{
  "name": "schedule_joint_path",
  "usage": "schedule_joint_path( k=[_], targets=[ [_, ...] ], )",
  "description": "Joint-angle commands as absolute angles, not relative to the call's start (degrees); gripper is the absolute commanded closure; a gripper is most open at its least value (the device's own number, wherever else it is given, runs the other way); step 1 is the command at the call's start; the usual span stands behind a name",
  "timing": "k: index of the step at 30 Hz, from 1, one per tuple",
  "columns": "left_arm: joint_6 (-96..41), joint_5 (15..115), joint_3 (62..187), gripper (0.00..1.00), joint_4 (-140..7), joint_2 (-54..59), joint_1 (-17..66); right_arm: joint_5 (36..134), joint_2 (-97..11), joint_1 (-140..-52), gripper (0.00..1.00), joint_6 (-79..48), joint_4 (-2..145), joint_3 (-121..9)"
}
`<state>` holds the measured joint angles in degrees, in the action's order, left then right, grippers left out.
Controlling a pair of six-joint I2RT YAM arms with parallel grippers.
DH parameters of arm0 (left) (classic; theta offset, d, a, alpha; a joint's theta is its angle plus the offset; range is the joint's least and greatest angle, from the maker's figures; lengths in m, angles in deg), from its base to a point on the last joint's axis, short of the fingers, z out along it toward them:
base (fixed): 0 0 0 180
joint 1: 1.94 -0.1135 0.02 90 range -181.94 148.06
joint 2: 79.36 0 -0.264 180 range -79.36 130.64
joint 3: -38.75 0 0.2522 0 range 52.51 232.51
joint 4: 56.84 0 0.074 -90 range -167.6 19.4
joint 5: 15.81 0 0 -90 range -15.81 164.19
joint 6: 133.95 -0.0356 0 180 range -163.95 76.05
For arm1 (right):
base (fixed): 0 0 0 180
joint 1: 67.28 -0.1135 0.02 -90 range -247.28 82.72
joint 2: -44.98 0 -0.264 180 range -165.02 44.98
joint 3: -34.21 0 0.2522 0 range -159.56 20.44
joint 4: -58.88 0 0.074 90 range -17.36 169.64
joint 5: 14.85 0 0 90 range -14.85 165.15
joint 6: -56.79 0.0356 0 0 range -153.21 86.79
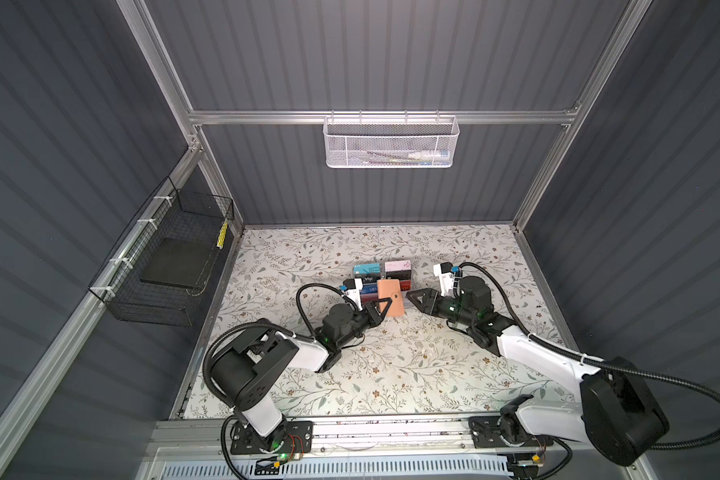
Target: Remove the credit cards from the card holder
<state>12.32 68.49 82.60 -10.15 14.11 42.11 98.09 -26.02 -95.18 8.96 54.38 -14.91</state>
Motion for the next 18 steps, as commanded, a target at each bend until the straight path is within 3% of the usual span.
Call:
schedule_joint_path(
  k=[1, 5, 8, 18],
  targets=[
    [2.4, 73.1, 87.2, 1.0, -25.3, 8.3, 43.9, 89.7, -23.4, -97.1, 0.45, 4.7, 64.1, -18.1],
    [-5.0, 81.7, 91.9, 1.0, -39.7, 4.4, 46.8, 84.4, -22.3, -99.7, 0.25, 3.8, 69.3, -20.9],
    [-7.9, 84.2, 93.5, 1.0, -42.3, 4.1, 48.0, 81.1, -22.5, -101.7, 0.03, 3.8, 71.7, -23.0],
    [-12.6, 93.1, 93.5, 1.0, -44.4, 2.4, 53.1, 75.1, -24.7, -104.6, 0.02, 6.2, 74.6, -26.0]
  ],
)
